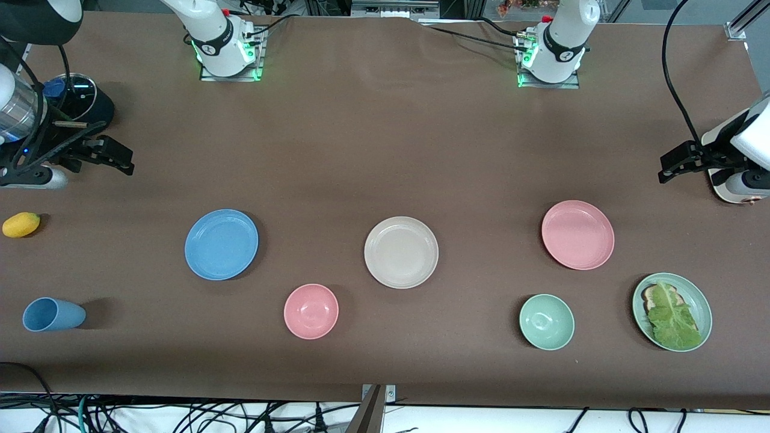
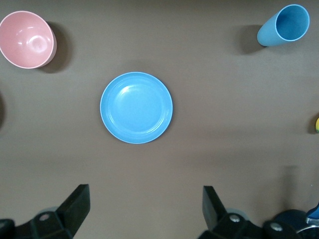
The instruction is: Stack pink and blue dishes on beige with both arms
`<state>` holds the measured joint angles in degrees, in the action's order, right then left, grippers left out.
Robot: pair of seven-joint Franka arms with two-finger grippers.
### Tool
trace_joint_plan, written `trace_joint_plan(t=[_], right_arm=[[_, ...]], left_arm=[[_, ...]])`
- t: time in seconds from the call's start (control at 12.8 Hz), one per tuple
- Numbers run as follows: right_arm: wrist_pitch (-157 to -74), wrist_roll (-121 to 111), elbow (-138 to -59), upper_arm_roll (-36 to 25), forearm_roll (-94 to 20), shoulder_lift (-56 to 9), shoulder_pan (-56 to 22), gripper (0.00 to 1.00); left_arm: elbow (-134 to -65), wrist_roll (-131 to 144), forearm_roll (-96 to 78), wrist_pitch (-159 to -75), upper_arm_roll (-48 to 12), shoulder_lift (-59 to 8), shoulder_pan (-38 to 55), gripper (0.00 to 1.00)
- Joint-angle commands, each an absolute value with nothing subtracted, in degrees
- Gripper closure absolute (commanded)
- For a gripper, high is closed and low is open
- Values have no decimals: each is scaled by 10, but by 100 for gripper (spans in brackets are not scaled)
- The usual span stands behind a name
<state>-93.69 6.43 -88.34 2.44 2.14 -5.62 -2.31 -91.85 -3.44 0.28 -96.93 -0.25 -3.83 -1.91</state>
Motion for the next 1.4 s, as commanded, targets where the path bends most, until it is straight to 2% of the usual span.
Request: trace_joint_plan(t=[0.0, 0.62, 0.93, 1.01, 1.17, 1.32], right_arm=[[-935, 56, -872, 27, 28, -62, -18, 0], [-937, 66, -869, 28, 22, -71, -23, 0], [-946, 56, -870, 28, 20, -79, -19, 0], [-940, 55, -870, 28, 20, -78, -20, 0], [-946, 51, -874, 29, 19, -84, -22, 0], [-947, 39, -875, 29, 19, -113, -23, 0]], left_arm=[[-925, -41, 11, -976, -6, -32, -21, 0], [-925, -45, 18, -976, -5, -49, -21, 0], [-924, -40, 17, -974, -4, -112, -29, 0], [-924, -36, 17, -973, -3, -153, -30, 0], [-923, -35, 26, -976, -1, -189, -35, 0], [-926, -43, 34, -1011, -2, -220, -68, 0]])
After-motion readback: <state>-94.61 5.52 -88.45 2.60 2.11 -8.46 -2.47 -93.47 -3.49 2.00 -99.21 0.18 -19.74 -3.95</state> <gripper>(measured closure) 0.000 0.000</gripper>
